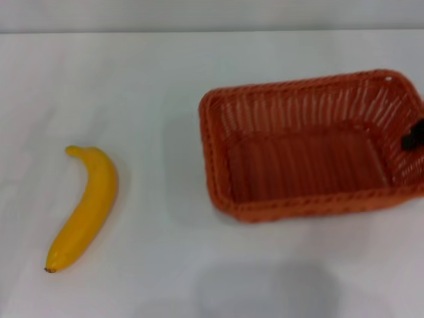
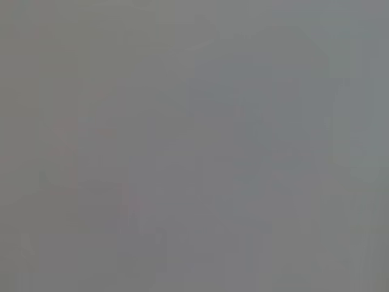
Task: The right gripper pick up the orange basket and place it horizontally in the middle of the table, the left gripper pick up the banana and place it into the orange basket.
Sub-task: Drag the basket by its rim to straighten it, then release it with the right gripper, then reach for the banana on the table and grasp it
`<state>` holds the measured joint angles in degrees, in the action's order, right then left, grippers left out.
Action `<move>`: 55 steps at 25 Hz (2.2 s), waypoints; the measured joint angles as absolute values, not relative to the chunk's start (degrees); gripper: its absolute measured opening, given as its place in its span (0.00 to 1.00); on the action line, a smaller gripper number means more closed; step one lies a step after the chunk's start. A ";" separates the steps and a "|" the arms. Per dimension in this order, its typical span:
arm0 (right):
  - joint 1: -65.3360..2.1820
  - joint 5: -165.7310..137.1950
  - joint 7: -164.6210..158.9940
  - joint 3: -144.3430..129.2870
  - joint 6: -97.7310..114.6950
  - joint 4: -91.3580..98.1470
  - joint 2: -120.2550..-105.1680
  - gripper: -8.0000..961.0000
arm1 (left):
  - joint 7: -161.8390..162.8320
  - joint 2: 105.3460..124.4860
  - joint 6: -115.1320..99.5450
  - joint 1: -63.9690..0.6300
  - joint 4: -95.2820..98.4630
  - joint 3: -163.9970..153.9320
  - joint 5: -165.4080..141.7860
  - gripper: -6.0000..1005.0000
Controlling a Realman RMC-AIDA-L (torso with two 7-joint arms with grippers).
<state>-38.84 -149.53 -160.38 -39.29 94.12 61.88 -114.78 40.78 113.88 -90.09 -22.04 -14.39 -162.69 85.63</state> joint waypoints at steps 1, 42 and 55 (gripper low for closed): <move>-37.21 -147.99 -160.70 -39.74 94.34 62.78 -115.19 0.15 | 40.79 113.65 -90.09 -22.20 -14.39 -162.69 85.50 0.87; -29.85 -134.16 -153.22 -35.41 101.51 63.40 -111.64 0.73 | 58.74 112.34 -93.06 -22.89 -28.20 -162.86 73.39 0.87; -29.20 -121.48 -128.35 -17.04 98.10 63.48 -110.90 0.88 | 97.46 105.23 -105.92 -35.07 -54.02 -163.04 35.37 0.87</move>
